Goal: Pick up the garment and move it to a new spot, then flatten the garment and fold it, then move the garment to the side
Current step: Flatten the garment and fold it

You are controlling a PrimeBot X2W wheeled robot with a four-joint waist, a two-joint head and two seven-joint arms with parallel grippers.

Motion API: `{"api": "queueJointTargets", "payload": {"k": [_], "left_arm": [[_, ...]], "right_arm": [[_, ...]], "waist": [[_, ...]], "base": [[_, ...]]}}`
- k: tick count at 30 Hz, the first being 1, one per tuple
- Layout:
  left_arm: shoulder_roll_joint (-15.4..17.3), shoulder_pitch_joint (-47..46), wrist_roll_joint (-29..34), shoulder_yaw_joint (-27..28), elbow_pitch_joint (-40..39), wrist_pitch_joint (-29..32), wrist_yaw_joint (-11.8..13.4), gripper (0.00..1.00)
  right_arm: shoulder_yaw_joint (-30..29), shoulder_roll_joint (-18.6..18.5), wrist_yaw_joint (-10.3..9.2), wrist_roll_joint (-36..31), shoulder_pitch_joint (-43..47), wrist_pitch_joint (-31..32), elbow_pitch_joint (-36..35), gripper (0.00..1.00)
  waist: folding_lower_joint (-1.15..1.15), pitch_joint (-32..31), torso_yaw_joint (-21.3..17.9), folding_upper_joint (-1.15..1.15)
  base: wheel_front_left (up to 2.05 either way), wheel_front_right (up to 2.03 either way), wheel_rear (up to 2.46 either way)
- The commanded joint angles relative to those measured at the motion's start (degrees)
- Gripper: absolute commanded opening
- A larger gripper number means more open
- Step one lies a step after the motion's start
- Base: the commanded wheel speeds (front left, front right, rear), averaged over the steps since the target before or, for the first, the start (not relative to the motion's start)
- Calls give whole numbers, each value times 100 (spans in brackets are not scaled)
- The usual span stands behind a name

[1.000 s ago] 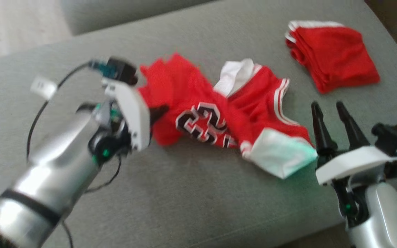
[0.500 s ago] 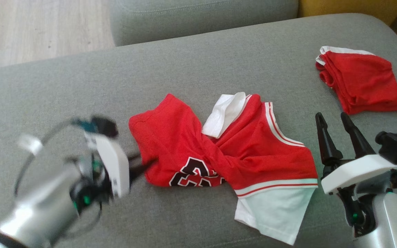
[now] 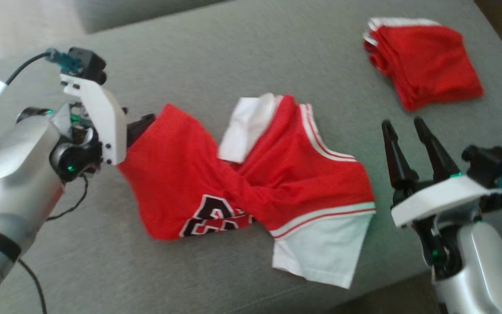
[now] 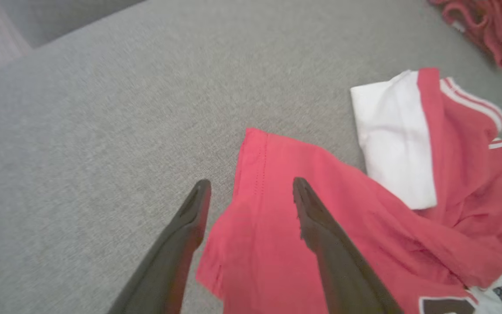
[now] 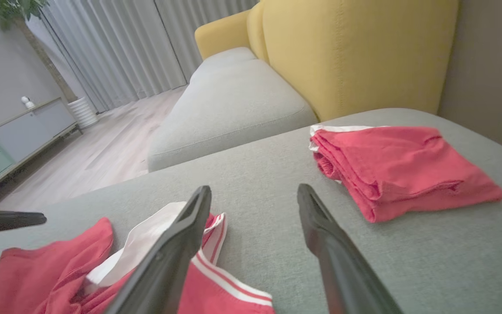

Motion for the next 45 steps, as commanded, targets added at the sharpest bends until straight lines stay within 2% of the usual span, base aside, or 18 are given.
{"api": "queueJointTargets", "payload": {"k": [1, 5, 10, 11, 13, 21, 26, 29, 34, 35, 38, 45], "left_arm": [[124, -431, 41, 198, -39, 4, 3, 100], [137, -540, -7, 48, 278, 38, 1, 100], [115, -618, -158, -125, 479, 138, 0, 100], [118, -626, -172, -171, 510, 158, 0, 86], [110, -656, -148, -295, 503, 127, 0, 0], [56, -749, -320, -619, -44, -305, -1, 0], [237, -717, -601, -775, -761, -303, -1, 0], [525, -656, -730, -873, -1378, -123, -1, 0], [1222, -332, -1155, -939, -2463, 312, -1, 0], [1222, -332, -1155, -939, -2463, 312, -1, 0], [1637, 46, -1457, -966, -3090, 517, 3, 0], [2412, 1060, -1985, -1033, -4229, 918, 408, 0]], "right_arm": [[126, -39, 42, 37, -213, -84, -160, 100], [141, -51, 42, 107, -323, -210, -34, 100], [125, -66, 42, 144, -339, -326, 87, 100], [118, -72, 42, 147, -340, -340, 108, 100], [99, -77, 42, 138, -341, -362, 150, 100], [60, -155, 42, 58, -247, -320, 215, 100], [15, -193, 42, -6, -117, -201, 160, 100], [-64, -199, 42, -45, 29, -120, 103, 100], [-216, -183, 42, -99, 294, 16, 11, 100], [-216, -183, 42, -99, 294, 16, 11, 100], [-310, -168, 42, -145, 421, 89, -51, 100], [-438, -137, 42, -225, 587, 245, -221, 100]], "waist": [[0, 349, -389, 0], [0, 538, -680, 0], [0, 607, -795, 0], [0, 601, -790, 0], [0, 564, -744, 0], [0, 104, -168, 0], [0, -239, 284, 0], [0, -426, 556, 0], [0, -675, 972, 0], [0, -675, 972, 0], [0, -792, 1153, 0], [0, -933, 1326, 0]], "base": [[0, 0, 0], [0, 0, 0], [0, 0, 0], [0, 0, 0], [0, 0, 0], [0, 0, 0], [0, 0, 0], [0, 0, 0], [0, 0, 0], [0, 0, 0], [0, 0, 0], [0, 0, 0]]}}
